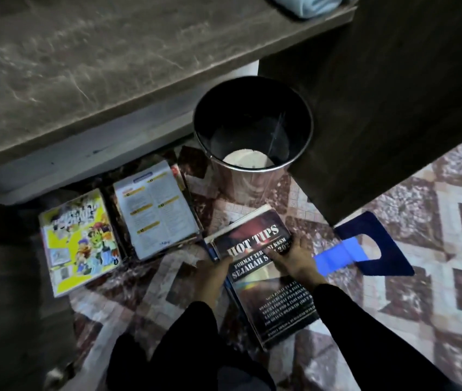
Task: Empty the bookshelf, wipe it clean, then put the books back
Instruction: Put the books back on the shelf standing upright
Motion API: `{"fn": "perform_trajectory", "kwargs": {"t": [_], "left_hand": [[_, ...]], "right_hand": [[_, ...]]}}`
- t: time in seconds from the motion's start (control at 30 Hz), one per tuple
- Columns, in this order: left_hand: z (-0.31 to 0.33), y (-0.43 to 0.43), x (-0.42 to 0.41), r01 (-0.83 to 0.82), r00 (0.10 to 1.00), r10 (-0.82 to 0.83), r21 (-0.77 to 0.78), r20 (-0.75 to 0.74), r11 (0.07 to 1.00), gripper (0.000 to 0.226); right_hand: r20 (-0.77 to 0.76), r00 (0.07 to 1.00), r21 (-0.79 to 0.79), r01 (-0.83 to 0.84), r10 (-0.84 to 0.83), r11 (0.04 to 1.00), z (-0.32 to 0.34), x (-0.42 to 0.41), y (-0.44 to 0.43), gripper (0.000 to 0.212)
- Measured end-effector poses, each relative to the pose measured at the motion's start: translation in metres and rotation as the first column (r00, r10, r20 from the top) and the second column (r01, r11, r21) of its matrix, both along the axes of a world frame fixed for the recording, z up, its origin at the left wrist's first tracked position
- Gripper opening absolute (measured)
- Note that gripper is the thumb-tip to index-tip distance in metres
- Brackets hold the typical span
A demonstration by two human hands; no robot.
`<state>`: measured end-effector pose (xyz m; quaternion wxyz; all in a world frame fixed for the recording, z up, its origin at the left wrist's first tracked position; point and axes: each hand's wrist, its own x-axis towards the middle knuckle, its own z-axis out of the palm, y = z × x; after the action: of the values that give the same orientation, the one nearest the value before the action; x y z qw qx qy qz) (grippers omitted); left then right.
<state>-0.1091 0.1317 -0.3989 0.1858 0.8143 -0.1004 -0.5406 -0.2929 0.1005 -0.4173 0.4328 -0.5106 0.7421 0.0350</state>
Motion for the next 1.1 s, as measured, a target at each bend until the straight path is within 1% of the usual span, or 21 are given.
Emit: {"fn": "perform_trajectory", "kwargs": {"t": [0.03, 0.07, 0.1, 0.17, 0.2, 0.23, 0.33, 0.4, 0.43, 0.47, 0.53, 0.6, 0.63, 0.67, 0.7, 0.77, 0.83, 0.9, 0.97, 1.03, 1.1], "left_hand": [[-0.011, 0.000, -0.001, -0.076, 0.994, 0.077, 0.020, -0.075, 0.997, 0.096], [-0.016, 0.000, -0.004, -0.122, 0.983, 0.125, 0.024, -0.134, 0.992, 0.092], [-0.013, -0.001, -0.007, -0.186, 0.966, 0.183, 0.004, -0.182, 0.983, 0.076], [-0.005, 0.002, -0.014, -0.259, 0.943, 0.250, -0.014, -0.219, 0.966, 0.038], [-0.003, 0.002, -0.016, -0.279, 0.933, 0.269, -0.009, -0.237, 0.960, 0.027], [-0.003, 0.003, -0.017, -0.305, 0.916, 0.290, -0.011, -0.279, 0.952, 0.023], [0.001, 0.005, -0.018, -0.305, 0.877, 0.272, -0.022, -0.397, 0.952, 0.021], [-0.002, 0.006, -0.022, -0.319, 0.872, 0.282, -0.030, -0.400, 0.947, 0.016], [-0.001, 0.007, -0.025, -0.348, 0.870, 0.308, -0.037, -0.385, 0.937, 0.018], [-0.001, 0.008, -0.029, -0.394, 0.861, 0.348, -0.055, -0.370, 0.918, 0.027], [0.003, 0.010, -0.033, -0.433, 0.843, 0.370, -0.085, -0.390, 0.897, 0.038], [0.013, 0.017, -0.033, -0.390, 0.836, 0.313, -0.087, -0.450, 0.917, 0.025], [0.019, 0.022, -0.032, -0.363, 0.817, 0.278, -0.075, -0.504, 0.929, 0.015], [0.026, 0.027, -0.031, -0.332, 0.798, 0.242, -0.068, -0.552, 0.941, 0.011], [0.029, 0.033, -0.029, -0.312, 0.781, 0.214, -0.069, -0.586, 0.948, 0.015], [0.032, 0.039, -0.024, -0.284, 0.771, 0.170, -0.092, -0.613, 0.954, 0.034], [0.038, 0.039, -0.019, -0.235, 0.757, 0.112, -0.109, -0.644, 0.966, 0.043], [0.047, 0.036, -0.015, -0.172, 0.751, 0.038, -0.140, -0.659, 0.975, 0.039], [0.060, 0.036, -0.013, -0.112, 0.744, -0.057, -0.207, -0.665, 0.972, 0.036], [0.074, 0.035, -0.010, -0.076, 0.750, -0.127, -0.276, -0.649, 0.958, 0.036], [0.091, 0.034, -0.008, -0.054, 0.752, -0.174, -0.322, -0.636, 0.945, 0.029]], "right_hand": [[-0.026, 1.000, 0.004, 0.002, -0.002, 1.000, -0.001, 0.002, -0.001, 0.110], [-0.055, 0.998, 0.011, 0.009, -0.008, 1.000, -0.004, 0.004, -0.002, 0.112], [-0.087, 0.996, 0.010, 0.011, -0.010, 1.000, -0.004, 0.006, -0.003, 0.113], [-0.141, 0.990, 0.005, 0.027, -0.026, 1.000, -0.002, 0.011, -0.003, 0.115], [-0.150, 0.988, -0.001, 0.040, -0.040, 0.999, -0.001, 0.012, -0.003, 0.116], [-0.147, 0.988, -0.004, 0.052, -0.052, 0.999, -0.003, 0.011, -0.004, 0.117], [-0.113, 0.990, 0.001, 0.080, -0.079, 0.997, -0.007, 0.006, -0.005, 0.120], [-0.095, 0.992, 0.014, 0.079, -0.077, 0.997, -0.007, 0.003, -0.006, 0.121], [-0.090, 0.994, 0.019, 0.072, -0.070, 0.997, -0.007, 0.002, -0.006, 0.121], [-0.073, 0.994, 0.034, 0.078, -0.076, 0.996, -0.005, 0.002, -0.006, 0.123], [-0.025, 0.990, 0.053, 0.141, -0.140, 0.989, -0.003, 0.000, -0.005, 0.132], [0.015, 0.980, 0.050, 0.198, -0.199, 0.979, -0.005, -0.003, -0.002, 0.135], [0.039, 0.974, 0.038, 0.221, -0.223, 0.974, -0.008, -0.007, 0.000, 0.131], [0.063, 0.963, 0.022, 0.259, -0.260, 0.966, -0.005, -0.009, 0.003, 0.123], [0.101, 0.945, -0.003, 0.314, -0.312, 0.949, 0.000, -0.012, 0.005, 0.114], [0.182, 0.895, -0.010, 0.416, -0.407, 0.909, 0.011, -0.021, 0.011, 0.093], [0.250, 0.865, -0.011, 0.452, -0.435, 0.892, 0.021, -0.030, 0.019, 0.074], [0.319, 0.838, -0.066, 0.485, -0.442, 0.872, 0.030, -0.033, 0.027, 0.073], [0.400, 0.802, -0.113, 0.524, -0.444, 0.844, 0.040, -0.033, 0.037, 0.079], [0.480, 0.762, -0.147, 0.558, -0.435, 0.817, 0.058, -0.028, 0.046, 0.067], [0.523, 0.746, -0.235, 0.591, -0.412, 0.772, 0.073, -0.025, 0.051, 0.052]]}}
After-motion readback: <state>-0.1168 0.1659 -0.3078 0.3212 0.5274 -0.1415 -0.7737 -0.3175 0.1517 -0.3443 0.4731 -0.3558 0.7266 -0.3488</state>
